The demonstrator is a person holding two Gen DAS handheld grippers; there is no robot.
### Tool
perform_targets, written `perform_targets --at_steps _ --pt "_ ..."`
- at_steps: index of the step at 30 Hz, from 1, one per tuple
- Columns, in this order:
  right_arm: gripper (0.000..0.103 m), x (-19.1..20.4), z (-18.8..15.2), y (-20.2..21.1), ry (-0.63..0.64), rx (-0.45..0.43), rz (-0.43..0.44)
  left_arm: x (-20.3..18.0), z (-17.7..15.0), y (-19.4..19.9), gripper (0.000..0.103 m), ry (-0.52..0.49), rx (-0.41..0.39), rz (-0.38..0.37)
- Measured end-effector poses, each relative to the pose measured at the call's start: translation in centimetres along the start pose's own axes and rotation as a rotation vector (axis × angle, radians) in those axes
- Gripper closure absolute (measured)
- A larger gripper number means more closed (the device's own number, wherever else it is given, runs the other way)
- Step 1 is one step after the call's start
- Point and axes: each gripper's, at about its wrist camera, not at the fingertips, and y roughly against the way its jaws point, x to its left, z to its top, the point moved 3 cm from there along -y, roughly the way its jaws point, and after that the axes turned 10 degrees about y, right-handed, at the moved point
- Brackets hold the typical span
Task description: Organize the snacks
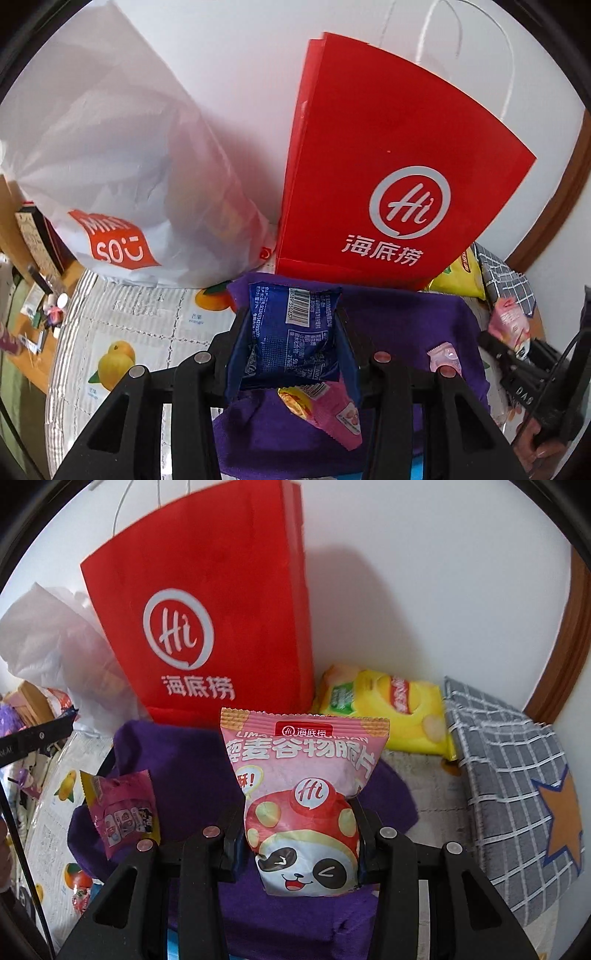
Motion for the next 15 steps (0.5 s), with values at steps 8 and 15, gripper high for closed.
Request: perform_targets --at_steps 8,15 --pt "0.060 1.4 0.3 -0.1 0.042 0.011 0.003 -0.3 0.0 0.3 0.062 -0.006 -0.004 0.002" --pt "0.060 1.4 -0.1 -1.1 0.054 0.067 0.008 -0.1 0.1 0.6 0.061 0.008 0.000 -0.014"
